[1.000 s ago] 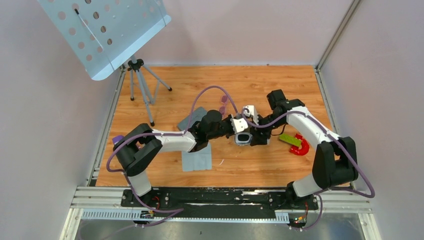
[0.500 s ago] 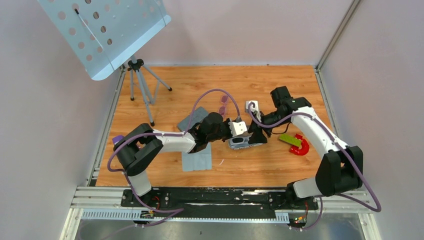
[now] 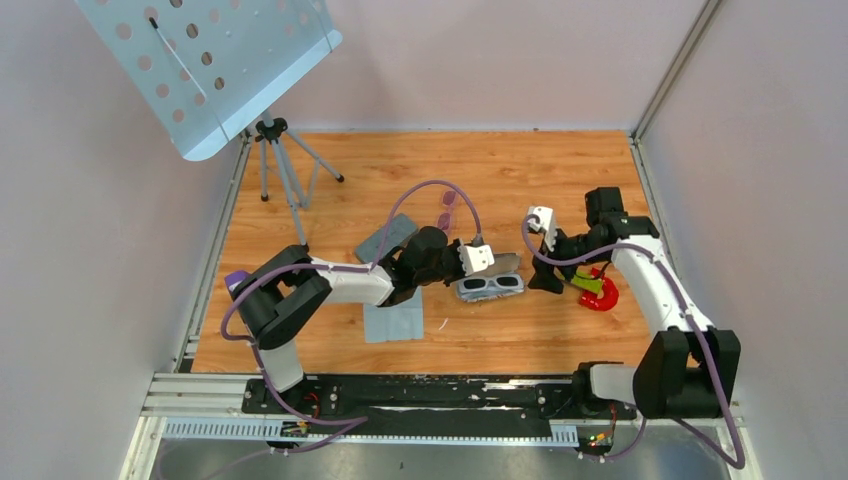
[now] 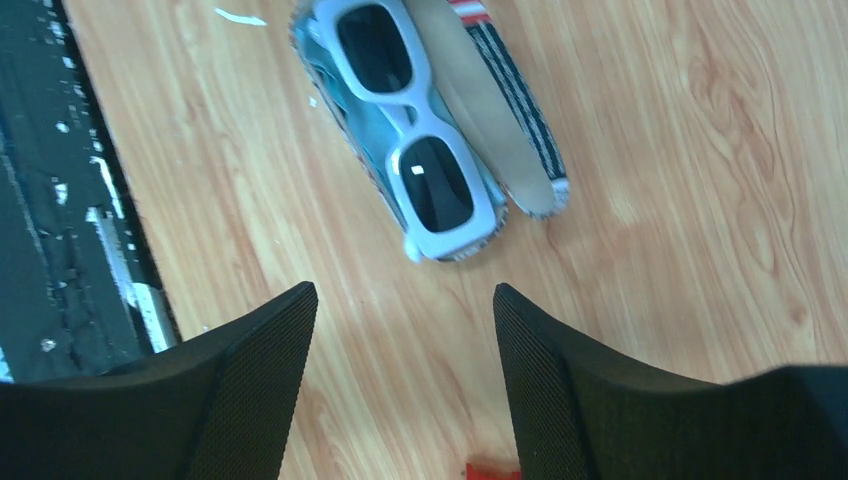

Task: Organize the sunglasses
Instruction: Adjust the sunglasses in the sunglasses case.

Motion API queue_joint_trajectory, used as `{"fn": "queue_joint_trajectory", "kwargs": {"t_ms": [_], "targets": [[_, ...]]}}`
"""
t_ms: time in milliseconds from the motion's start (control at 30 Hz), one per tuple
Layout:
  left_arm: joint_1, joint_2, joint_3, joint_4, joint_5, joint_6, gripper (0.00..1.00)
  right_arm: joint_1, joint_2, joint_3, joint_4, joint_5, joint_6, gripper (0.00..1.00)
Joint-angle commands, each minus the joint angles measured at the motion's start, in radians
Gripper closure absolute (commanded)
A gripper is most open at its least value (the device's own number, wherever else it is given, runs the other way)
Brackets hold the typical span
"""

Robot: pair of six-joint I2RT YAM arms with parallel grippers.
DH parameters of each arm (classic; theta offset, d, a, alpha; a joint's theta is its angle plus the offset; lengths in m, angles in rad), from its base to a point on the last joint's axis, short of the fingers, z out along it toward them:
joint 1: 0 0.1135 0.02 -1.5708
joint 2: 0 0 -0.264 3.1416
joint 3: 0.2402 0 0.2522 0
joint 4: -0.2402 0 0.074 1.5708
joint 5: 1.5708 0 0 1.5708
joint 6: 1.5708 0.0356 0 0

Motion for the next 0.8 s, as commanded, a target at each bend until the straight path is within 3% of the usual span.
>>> {"fn": "queue_joint_trajectory", "kwargs": {"t_ms": [0, 33, 133, 167, 333, 767], "targets": [[-0.003, 0.015, 0.0, 0.038, 0.012, -0.017, 1.0, -0.053, 0.048, -0.062, 0.064, 0.014, -0.005, 0.28], [-0.003, 0.018, 0.003, 0.04, 0.011, -0.019, 1.0, -0.053, 0.078, -0.075, 0.073, 0.015, -0.011, 0.26], [-0.003, 0.02, 0.009, 0.035, 0.014, -0.021, 1.0, -0.053, 0.154, -0.099, 0.113, 0.01, 0.0, 0.03], [-0.003, 0.021, 0.009, 0.035, 0.014, -0.02, 1.0, -0.053, 0.177, -0.102, 0.133, 0.009, 0.011, 0.01], [-0.002, 0.02, 0.008, 0.037, 0.012, -0.017, 1.0, -0.054, 0.258, -0.095, 0.236, 0.02, 0.09, 0.03], [-0.002, 0.024, 0.012, 0.033, 0.014, -0.014, 1.0, -0.053, 0.391, 0.011, 0.213, 0.055, 0.099, 0.13]]}}
